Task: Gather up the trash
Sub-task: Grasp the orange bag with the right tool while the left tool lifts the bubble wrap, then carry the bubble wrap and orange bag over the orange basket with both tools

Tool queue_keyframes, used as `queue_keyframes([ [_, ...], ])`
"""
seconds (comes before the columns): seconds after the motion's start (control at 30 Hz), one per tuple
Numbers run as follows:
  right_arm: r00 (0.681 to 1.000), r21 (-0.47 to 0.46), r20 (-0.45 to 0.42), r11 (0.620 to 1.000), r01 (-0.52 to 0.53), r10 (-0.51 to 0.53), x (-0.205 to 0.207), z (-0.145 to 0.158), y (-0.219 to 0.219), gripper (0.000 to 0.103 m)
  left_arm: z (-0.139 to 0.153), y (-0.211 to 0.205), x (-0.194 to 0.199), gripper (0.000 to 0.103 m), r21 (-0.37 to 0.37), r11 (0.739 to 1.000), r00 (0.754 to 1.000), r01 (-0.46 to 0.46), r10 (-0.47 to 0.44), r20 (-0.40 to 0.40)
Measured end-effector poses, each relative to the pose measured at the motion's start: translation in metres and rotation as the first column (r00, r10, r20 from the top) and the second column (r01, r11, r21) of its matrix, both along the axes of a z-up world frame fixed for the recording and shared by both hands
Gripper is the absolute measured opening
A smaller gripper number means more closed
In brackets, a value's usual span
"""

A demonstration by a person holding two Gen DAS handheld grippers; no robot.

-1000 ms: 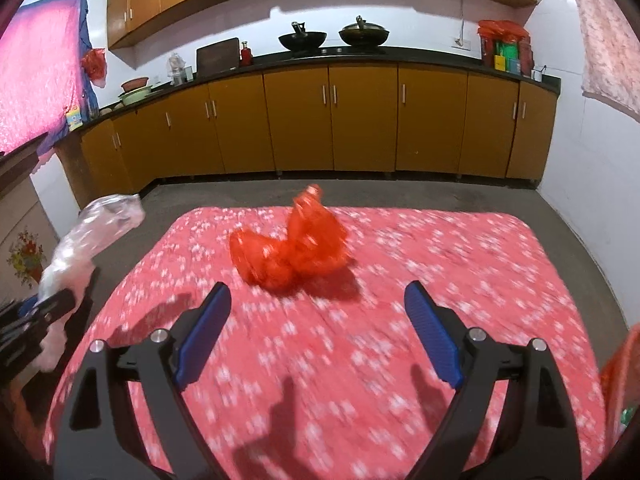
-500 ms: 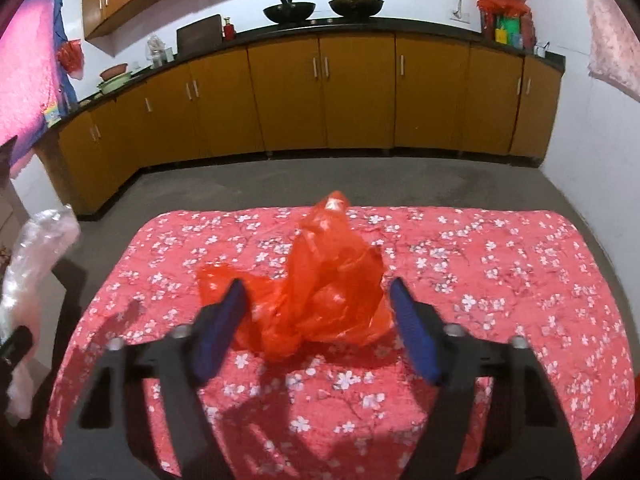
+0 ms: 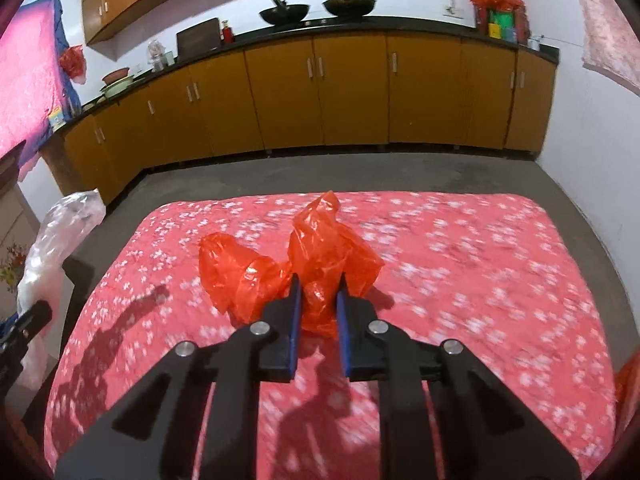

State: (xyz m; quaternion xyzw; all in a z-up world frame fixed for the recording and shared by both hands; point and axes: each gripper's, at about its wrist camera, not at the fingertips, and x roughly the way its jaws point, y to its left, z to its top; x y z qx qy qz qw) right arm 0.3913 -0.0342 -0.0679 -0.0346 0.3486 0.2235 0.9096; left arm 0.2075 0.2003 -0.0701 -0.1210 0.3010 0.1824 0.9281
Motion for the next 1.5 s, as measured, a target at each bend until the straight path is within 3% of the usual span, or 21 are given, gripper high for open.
queue_keyframes([
  [0.5,0.990,-0.015,0.026,0.990,0.141,-0.141,-0.068,0.037,-0.123,0.017,0.037,-0.064,-0.015,0.035,0.018,0.992,0.991,0.125,-0.126,0.041],
  [1.07,0.970,0.005,0.087,0.974,0.228,-0.227,-0.148,0.079,-0.199,0.017,0.061,-0.123,-0.038,0.035,0.044,0.972,0.971,0.232,-0.234,0.047],
  [1.5,0.957,0.017,0.116,0.964,0.265,-0.265,-0.175,0.097,-0.232,0.017,0.063,-0.160,-0.044,0.035,0.060,0.955,0.955,0.291,-0.293,0.035],
])
